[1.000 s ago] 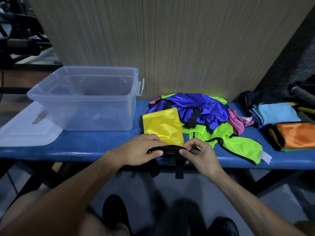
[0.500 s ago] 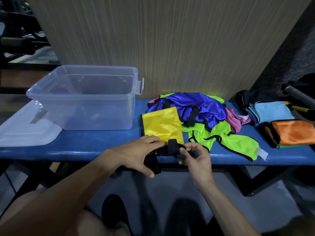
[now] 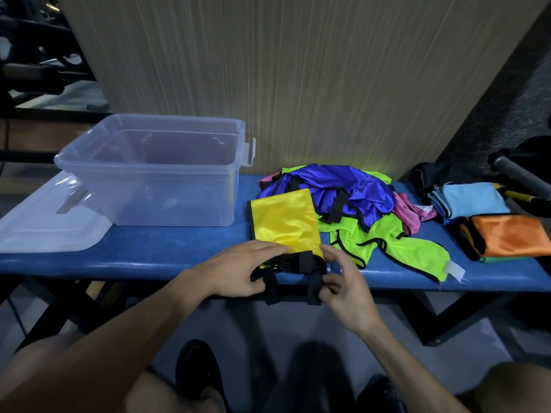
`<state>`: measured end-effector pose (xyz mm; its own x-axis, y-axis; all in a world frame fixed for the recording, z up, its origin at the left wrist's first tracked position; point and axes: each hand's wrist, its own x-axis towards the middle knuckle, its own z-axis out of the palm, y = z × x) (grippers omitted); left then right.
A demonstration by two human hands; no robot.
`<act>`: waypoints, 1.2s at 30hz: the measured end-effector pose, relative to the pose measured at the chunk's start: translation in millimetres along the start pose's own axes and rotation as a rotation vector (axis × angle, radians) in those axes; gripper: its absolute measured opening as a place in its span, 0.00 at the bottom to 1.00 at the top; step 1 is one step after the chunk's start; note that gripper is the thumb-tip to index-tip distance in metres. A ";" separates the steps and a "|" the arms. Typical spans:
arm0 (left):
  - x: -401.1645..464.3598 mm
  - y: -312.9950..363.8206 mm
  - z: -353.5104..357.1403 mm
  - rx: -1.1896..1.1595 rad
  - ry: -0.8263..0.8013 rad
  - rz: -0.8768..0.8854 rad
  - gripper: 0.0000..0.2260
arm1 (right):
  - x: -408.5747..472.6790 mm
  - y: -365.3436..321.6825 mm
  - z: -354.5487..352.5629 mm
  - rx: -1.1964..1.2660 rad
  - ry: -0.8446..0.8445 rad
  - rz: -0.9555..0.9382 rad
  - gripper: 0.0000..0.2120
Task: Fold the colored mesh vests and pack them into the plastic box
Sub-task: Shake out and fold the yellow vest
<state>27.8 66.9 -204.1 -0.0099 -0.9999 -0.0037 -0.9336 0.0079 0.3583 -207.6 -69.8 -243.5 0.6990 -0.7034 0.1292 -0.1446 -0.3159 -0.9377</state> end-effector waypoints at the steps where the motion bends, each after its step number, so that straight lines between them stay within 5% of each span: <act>1: 0.6 1.5 -1.0 0.005 0.000 0.007 0.36 | -4.0 0.6 2.0 -0.048 -0.041 -0.053 0.43; 13: 7.5 9.4 -2.6 0.126 -0.017 0.010 0.37 | -13.3 1.5 5.0 -0.421 -0.130 -0.291 0.53; 23: 12.4 13.8 -1.6 0.201 -0.029 -0.004 0.35 | 13.0 -6.6 -0.4 -0.608 -0.034 -0.481 0.16; 30: 15.6 17.0 -1.0 0.246 -0.041 -0.015 0.32 | 18.7 -22.0 -11.9 -0.769 -0.150 -0.595 0.11; 36: 18.1 20.1 -1.2 0.277 -0.050 -0.012 0.28 | 46.1 -42.1 -25.5 -0.526 -0.224 -0.436 0.09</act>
<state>9.2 48.9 -195.9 -0.0091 -0.9984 -0.0553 -0.9960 0.0041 0.0893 -187.2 -105.1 -189.9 0.8886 -0.3138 0.3346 -0.0984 -0.8428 -0.5292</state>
